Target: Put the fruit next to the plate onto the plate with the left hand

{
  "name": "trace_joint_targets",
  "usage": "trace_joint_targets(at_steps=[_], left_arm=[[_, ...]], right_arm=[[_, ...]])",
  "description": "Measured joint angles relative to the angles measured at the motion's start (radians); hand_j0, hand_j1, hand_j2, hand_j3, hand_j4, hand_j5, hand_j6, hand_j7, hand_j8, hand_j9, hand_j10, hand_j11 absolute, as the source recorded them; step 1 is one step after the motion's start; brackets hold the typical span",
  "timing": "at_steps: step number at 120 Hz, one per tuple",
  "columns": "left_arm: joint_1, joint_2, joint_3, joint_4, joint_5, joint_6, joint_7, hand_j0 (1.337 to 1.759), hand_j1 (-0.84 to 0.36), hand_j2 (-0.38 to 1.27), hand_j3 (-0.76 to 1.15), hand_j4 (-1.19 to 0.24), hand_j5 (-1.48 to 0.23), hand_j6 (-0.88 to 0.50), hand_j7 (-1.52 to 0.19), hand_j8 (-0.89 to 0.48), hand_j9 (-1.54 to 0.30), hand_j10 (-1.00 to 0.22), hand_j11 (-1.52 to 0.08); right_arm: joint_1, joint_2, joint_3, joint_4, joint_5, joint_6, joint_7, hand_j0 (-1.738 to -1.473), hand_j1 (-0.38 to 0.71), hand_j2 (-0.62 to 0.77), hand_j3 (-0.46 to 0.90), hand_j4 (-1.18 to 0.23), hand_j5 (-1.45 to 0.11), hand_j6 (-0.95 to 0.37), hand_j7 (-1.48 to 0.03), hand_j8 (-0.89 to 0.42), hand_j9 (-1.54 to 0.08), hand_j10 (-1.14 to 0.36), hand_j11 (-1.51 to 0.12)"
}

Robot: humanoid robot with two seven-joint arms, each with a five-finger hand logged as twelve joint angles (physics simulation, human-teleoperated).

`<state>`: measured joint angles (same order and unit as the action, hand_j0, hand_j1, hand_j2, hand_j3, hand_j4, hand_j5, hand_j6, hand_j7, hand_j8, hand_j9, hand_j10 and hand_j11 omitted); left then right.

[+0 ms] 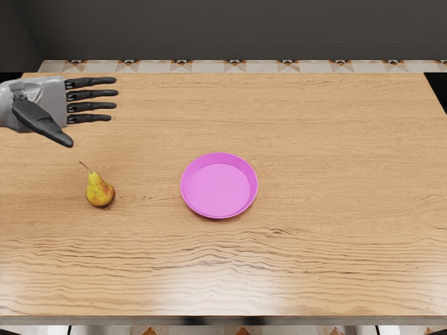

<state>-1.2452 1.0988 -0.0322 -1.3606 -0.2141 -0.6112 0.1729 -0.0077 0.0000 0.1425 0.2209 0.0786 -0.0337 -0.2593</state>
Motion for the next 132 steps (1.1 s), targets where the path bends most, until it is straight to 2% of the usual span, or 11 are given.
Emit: trace_joint_targets(at_steps=[25,41,62,72,79,92,110,119,132], left_arm=[[-0.011,0.029,-0.004,-0.019,0.004,0.0,0.004,1.658,0.35,0.0,0.0,0.0,0.0,0.0,0.0,0.0,0.0,0.0,0.0],[-0.012,0.048,-0.012,-0.005,0.054,0.0,0.007,1.658,0.35,0.0,0.0,0.0,0.0,0.0,0.0,0.0,0.0,0.0,0.0],[-0.011,0.049,-0.028,0.009,0.206,0.0,0.007,1.658,0.35,0.0,0.0,0.0,0.0,0.0,0.0,0.0,0.0,0.0,0.0],[-0.007,0.046,-0.041,0.011,0.269,0.0,-0.006,1.658,0.35,0.0,0.0,0.0,0.0,0.0,0.0,0.0,0.0,0.0,0.0],[0.003,0.038,-0.045,0.012,0.334,0.0,-0.055,1.658,0.35,0.0,0.0,0.0,0.0,0.0,0.0,0.0,0.0,0.0,0.0],[0.058,0.032,-0.049,0.012,0.48,0.0,-0.22,1.658,0.35,0.0,0.0,0.0,0.0,0.0,0.0,0.0,0.0,0.0,0.0],[0.155,0.026,-0.05,0.011,0.609,0.0,-0.394,1.658,0.35,0.0,0.0,0.0,0.0,0.0,0.0,0.0,0.0,0.0,0.0],[0.202,-0.004,-0.048,0.012,0.651,0.029,-0.446,1.658,0.35,0.0,0.0,0.0,0.0,0.0,0.0,0.0,0.0,0.0,0.0],[0.212,-0.037,-0.048,0.018,0.684,0.11,-0.478,1.658,0.35,0.0,0.0,0.0,0.0,0.0,0.0,0.0,0.0,0.0,0.0]], right_arm=[[0.0,0.0,-0.003,0.001,-0.002,0.001,-0.001,-1.658,-0.31,-0.01,0.0,-0.03,-0.04,-0.03,-0.04,-0.03,-0.04,-0.03,-0.04],[0.0,0.0,-0.002,0.0,-0.002,0.001,-0.001,-1.658,-0.31,-0.01,0.0,-0.03,-0.04,-0.03,-0.04,-0.03,-0.04,-0.03,-0.04],[0.0,0.0,-0.001,0.0,-0.002,0.001,0.0,-1.658,-0.31,-0.01,0.0,-0.03,-0.04,-0.03,-0.04,-0.03,-0.04,-0.03,-0.04],[0.0,0.0,-0.001,0.0,-0.002,0.001,0.0,-1.658,-0.31,-0.01,0.0,-0.03,-0.04,-0.03,-0.04,-0.03,-0.04,-0.03,-0.04],[0.0,0.0,-0.001,0.0,-0.002,0.001,0.0,-1.658,-0.31,-0.01,0.0,-0.03,-0.04,-0.03,-0.04,-0.03,-0.04,-0.03,-0.04],[0.0,0.0,-0.001,0.0,-0.002,0.001,0.0,-1.658,-0.31,-0.01,0.0,-0.03,-0.04,-0.03,-0.04,-0.03,-0.04,-0.03,-0.04],[0.0,0.0,-0.001,0.0,-0.002,0.001,0.0,-1.658,-0.31,-0.01,0.0,-0.03,-0.04,-0.03,-0.04,-0.03,-0.04,-0.03,-0.04],[0.001,0.0,-0.002,0.0,-0.002,0.001,-0.001,-1.658,-0.31,-0.01,0.0,-0.03,-0.04,-0.03,-0.04,-0.03,-0.04,-0.03,-0.04],[0.001,0.0,-0.001,0.0,-0.002,0.001,0.001,-1.658,-0.31,-0.01,0.0,-0.03,-0.04,-0.03,-0.04,-0.03,-0.04,-0.03,-0.04]])
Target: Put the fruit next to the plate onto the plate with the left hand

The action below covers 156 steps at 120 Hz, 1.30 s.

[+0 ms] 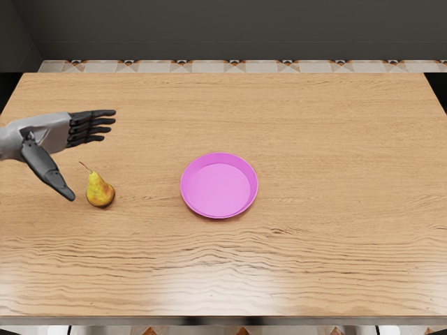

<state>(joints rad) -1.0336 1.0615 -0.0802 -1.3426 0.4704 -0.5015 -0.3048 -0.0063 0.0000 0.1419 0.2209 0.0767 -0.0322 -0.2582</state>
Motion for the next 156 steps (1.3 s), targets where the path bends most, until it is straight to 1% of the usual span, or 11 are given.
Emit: trace_joint_targets(at_steps=[10,20,31,43,48,60,70,81,115,131,156], left_arm=[[0.0,-0.066,-0.002,0.036,0.037,0.037,-0.01,1.658,0.35,0.0,0.0,0.0,0.0,0.0,0.0,0.0,0.0,0.0,0.0],[0.017,-0.095,-0.001,0.085,0.078,0.061,-0.022,1.658,0.35,0.0,0.0,0.0,0.0,0.0,0.0,0.0,0.0,0.0,0.0],[0.044,-0.104,0.001,0.119,0.118,0.105,-0.057,1.658,0.35,0.0,0.0,0.0,0.0,0.0,0.0,0.0,0.0,0.0,0.0],[0.051,-0.114,0.002,0.147,0.154,0.141,-0.089,1.658,0.35,0.0,0.0,0.0,0.0,0.0,0.0,0.0,0.0,0.0,0.0],[0.061,-0.143,0.003,0.161,0.164,0.152,-0.103,1.658,0.35,0.0,0.0,0.0,0.0,0.0,0.0,0.0,0.0,0.0,0.0],[0.082,-0.161,0.005,0.194,0.177,0.165,-0.151,1.658,0.35,0.0,0.0,0.0,0.0,0.0,0.0,0.0,0.0,0.0,0.0],[0.093,-0.16,0.004,0.211,0.179,0.17,-0.171,1.658,0.35,0.0,0.0,0.0,0.0,0.0,0.0,0.0,0.0,0.0,0.0],[0.121,-0.16,0.002,0.219,0.178,0.172,-0.181,1.658,0.35,0.0,0.0,0.0,0.0,0.0,0.0,0.0,0.0,0.0,0.0],[0.157,-0.172,0.006,0.235,0.2,0.18,-0.187,1.658,0.34,0.01,0.0,-0.02,-0.02,-0.02,-0.02,-0.02,-0.02,-0.01,-0.01],[0.181,-0.195,0.008,0.236,0.261,0.255,-0.188,1.658,0.29,0.01,0.0,-0.05,-0.06,-0.05,-0.06,-0.05,-0.06,-0.05,-0.06],[0.182,-0.204,0.008,0.234,0.323,0.341,-0.2,1.658,0.27,0.02,0.0,-0.07,-0.09,-0.07,-0.09,-0.07,-0.09,-0.07,-0.09]], right_arm=[[0.0,0.0,-0.001,0.0,0.0,0.0,-0.001,-1.658,-0.31,-0.01,0.0,-0.03,-0.04,-0.03,-0.04,-0.03,-0.04,-0.03,-0.04],[0.0,0.0,-0.001,0.0,0.0,0.0,0.0,-1.658,-0.31,-0.01,0.0,-0.03,-0.04,-0.03,-0.04,-0.03,-0.04,-0.03,-0.04],[0.0,0.0,-0.001,0.0,0.0,0.0,0.001,-1.658,-0.31,-0.01,0.0,-0.03,-0.04,-0.03,-0.04,-0.03,-0.04,-0.03,-0.04],[-0.001,0.0,-0.001,0.0,0.0,0.0,0.002,-1.658,-0.31,-0.01,0.0,-0.03,-0.04,-0.03,-0.04,-0.03,-0.04,-0.03,-0.04],[-0.001,0.0,0.0,0.0,0.0,0.0,0.002,-1.658,-0.31,-0.01,0.0,-0.03,-0.04,-0.03,-0.04,-0.03,-0.04,-0.03,-0.04],[-0.001,0.0,0.0,0.0,0.0,0.0,0.002,-1.658,-0.31,-0.01,0.0,-0.03,-0.04,-0.03,-0.04,-0.03,-0.04,-0.03,-0.04],[-0.001,0.0,0.001,0.0,0.0,0.0,0.002,-1.658,-0.31,-0.01,0.0,-0.03,-0.04,-0.03,-0.04,-0.03,-0.04,-0.03,-0.04],[-0.001,0.0,0.001,0.0,0.0,0.0,0.002,-1.658,-0.31,-0.01,0.0,-0.03,-0.04,-0.03,-0.04,-0.03,-0.04,-0.03,-0.04],[-0.001,0.0,0.001,0.0,0.0,0.0,0.002,-1.658,-0.31,-0.01,0.0,-0.03,-0.04,-0.03,-0.04,-0.03,-0.04,-0.03,-0.04],[-0.001,0.0,0.001,0.0,0.0,0.0,0.002,-1.658,-0.31,-0.01,0.0,-0.03,-0.04,-0.03,-0.04,-0.03,-0.04,-0.03,-0.04],[-0.001,0.0,0.001,0.0,0.0,0.0,0.002,-1.658,-0.31,-0.01,0.0,-0.03,-0.04,-0.03,-0.04,-0.03,-0.04,-0.03,-0.04]])
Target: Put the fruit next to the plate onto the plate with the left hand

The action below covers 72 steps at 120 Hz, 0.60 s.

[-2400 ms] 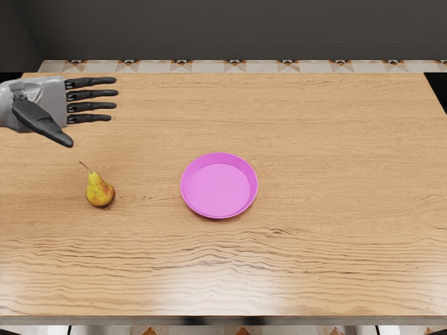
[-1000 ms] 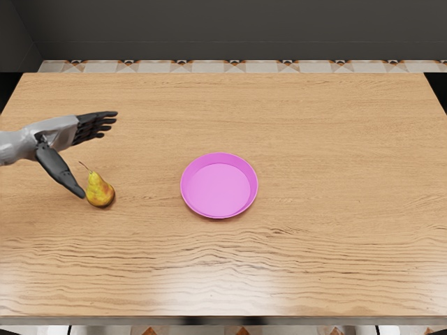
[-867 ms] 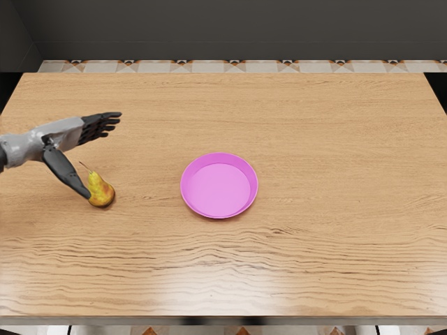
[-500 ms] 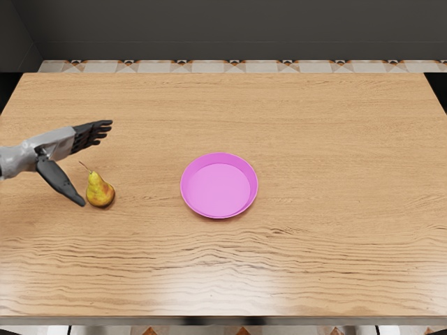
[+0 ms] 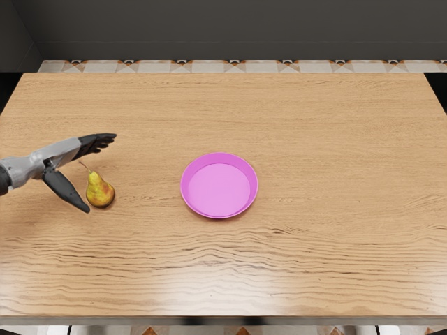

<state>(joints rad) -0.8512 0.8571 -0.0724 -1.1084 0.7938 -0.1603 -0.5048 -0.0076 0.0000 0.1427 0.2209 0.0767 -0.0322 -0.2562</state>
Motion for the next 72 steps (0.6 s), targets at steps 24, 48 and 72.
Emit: trace_joint_targets(at_steps=[24,48,72], left_arm=[[0.006,-0.009,0.001,-0.002,0.014,0.009,-0.008,1.658,0.28,0.02,0.0,-0.07,-0.08,-0.07,-0.08,-0.07,-0.08,-0.07,-0.08],[0.007,-0.006,0.001,-0.019,0.018,0.005,-0.008,1.658,0.25,0.02,0.0,-0.09,-0.11,-0.09,-0.11,-0.09,-0.11,-0.09,-0.11],[0.016,0.008,0.011,-0.062,0.05,0.002,-0.008,1.658,0.12,0.05,0.0,-0.22,-0.26,-0.22,-0.26,-0.22,-0.26,-0.22,-0.26]], right_arm=[[0.0,0.0,0.0,0.0,0.0,0.0,0.0,-1.658,-0.31,-0.01,0.0,-0.03,-0.04,-0.03,-0.04,-0.03,-0.04,-0.03,-0.04],[0.0,0.0,0.0,0.0,0.0,0.0,0.0,-1.658,-0.31,-0.01,0.0,-0.03,-0.04,-0.03,-0.04,-0.03,-0.04,-0.03,-0.04],[0.0,0.0,0.0,0.0,0.0,0.0,0.0,-1.658,-0.31,-0.01,0.0,-0.03,-0.04,-0.03,-0.04,-0.03,-0.04,-0.03,-0.04]])
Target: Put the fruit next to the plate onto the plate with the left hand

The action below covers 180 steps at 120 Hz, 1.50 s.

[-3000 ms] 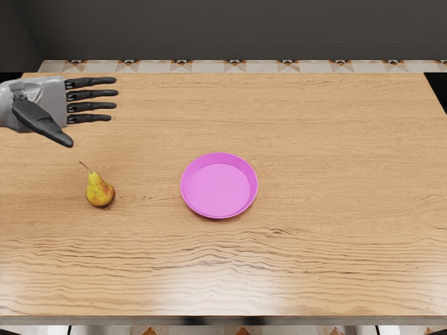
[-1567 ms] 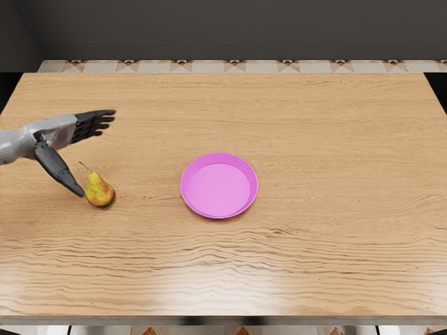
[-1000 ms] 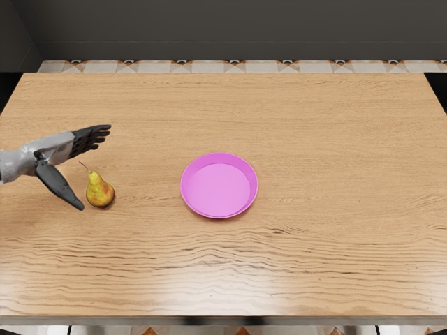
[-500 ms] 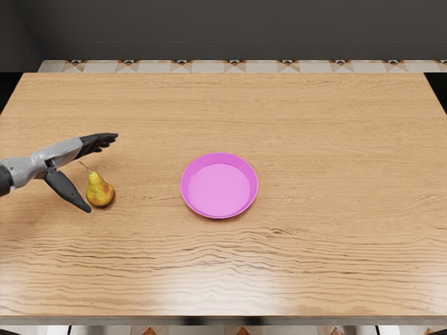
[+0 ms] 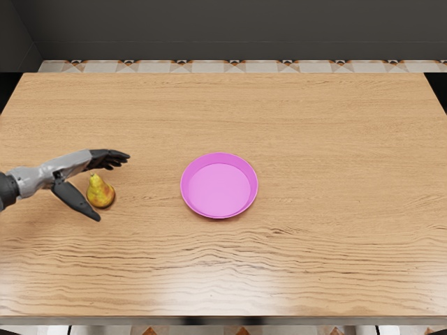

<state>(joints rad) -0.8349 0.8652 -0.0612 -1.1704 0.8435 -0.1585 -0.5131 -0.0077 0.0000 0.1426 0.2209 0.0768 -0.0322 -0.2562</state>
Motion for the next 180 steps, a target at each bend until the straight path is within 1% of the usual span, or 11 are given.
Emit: trace_joint_targets(at_steps=[25,91,135,141,149,155,171,180], left_arm=[[-0.01,-0.002,0.008,-0.003,0.015,0.002,0.001,1.658,0.04,0.06,0.0,-0.28,-0.35,-0.28,-0.35,-0.28,-0.35,-0.28,-0.35],[-0.002,-0.003,0.003,0.011,0.04,-0.002,0.001,1.658,-0.11,0.1,0.0,-0.44,-0.54,-0.44,-0.53,-0.44,-0.53,-0.43,-0.53],[-0.011,-0.002,0.033,0.033,0.053,0.002,0.001,1.658,-0.22,0.11,0.0,-0.5,-0.63,-0.5,-0.63,-0.5,-0.63,-0.49,-0.63],[-0.017,0.0,0.034,0.033,0.055,-0.009,0.001,1.658,-0.25,0.11,0.0,-0.51,-0.66,-0.51,-0.66,-0.49,-0.66,-0.51,-0.66],[-0.021,0.0,0.034,0.035,0.058,-0.029,0.001,1.658,-0.27,0.16,0.0,-0.54,-0.69,-0.54,-0.69,-0.48,-0.69,-0.51,-0.69],[-0.022,0.0,0.034,0.039,0.063,-0.039,0.0,1.658,-0.29,0.17,0.0,-0.56,-0.71,-0.56,-0.71,-0.46,-0.71,-0.48,-0.72],[-0.022,0.0,0.032,0.043,0.066,-0.053,0.0,1.657,-0.33,0.2,0.0,-0.6,-0.75,-0.52,-0.76,-0.43,-0.78,-0.43,-0.79],[-0.025,0.0,0.033,0.044,0.068,-0.058,0.0,1.656,-0.32,0.21,0.0,-0.62,-0.77,-0.52,-0.78,-0.41,-0.8,-0.44,-0.82]], right_arm=[[0.0,0.0,0.0,0.0,0.0,0.0,0.0,-1.658,-0.31,-0.01,0.0,-0.03,-0.04,-0.03,-0.04,-0.03,-0.04,-0.03,-0.04],[0.0,0.0,-0.001,0.001,0.0,0.0,0.0,-1.658,-0.31,-0.01,0.0,-0.03,-0.04,-0.03,-0.04,-0.03,-0.04,-0.03,-0.04],[0.0,0.0,-0.001,0.001,0.0,0.0,0.001,-1.658,-0.31,-0.01,0.0,-0.03,-0.04,-0.03,-0.04,-0.03,-0.04,-0.03,-0.04],[0.0,0.0,-0.001,0.001,0.0,0.0,0.001,-1.658,-0.31,-0.01,0.0,-0.03,-0.04,-0.03,-0.04,-0.03,-0.04,-0.03,-0.04],[0.0,0.0,-0.001,0.001,0.0,0.0,0.001,-1.658,-0.31,-0.01,0.0,-0.03,-0.04,-0.03,-0.04,-0.03,-0.04,-0.03,-0.04],[0.0,0.0,-0.001,0.001,0.0,0.0,0.001,-1.658,-0.31,-0.01,0.0,-0.03,-0.04,-0.03,-0.04,-0.03,-0.04,-0.03,-0.04],[0.0,0.0,-0.001,0.001,0.0,0.0,0.0,-1.658,-0.31,-0.01,0.0,-0.03,-0.04,-0.03,-0.04,-0.03,-0.04,-0.03,-0.04],[0.0,0.0,-0.001,0.001,0.001,0.0,0.0,-1.658,-0.31,-0.01,0.0,-0.03,-0.04,-0.03,-0.04,-0.03,-0.04,-0.03,-0.04]])
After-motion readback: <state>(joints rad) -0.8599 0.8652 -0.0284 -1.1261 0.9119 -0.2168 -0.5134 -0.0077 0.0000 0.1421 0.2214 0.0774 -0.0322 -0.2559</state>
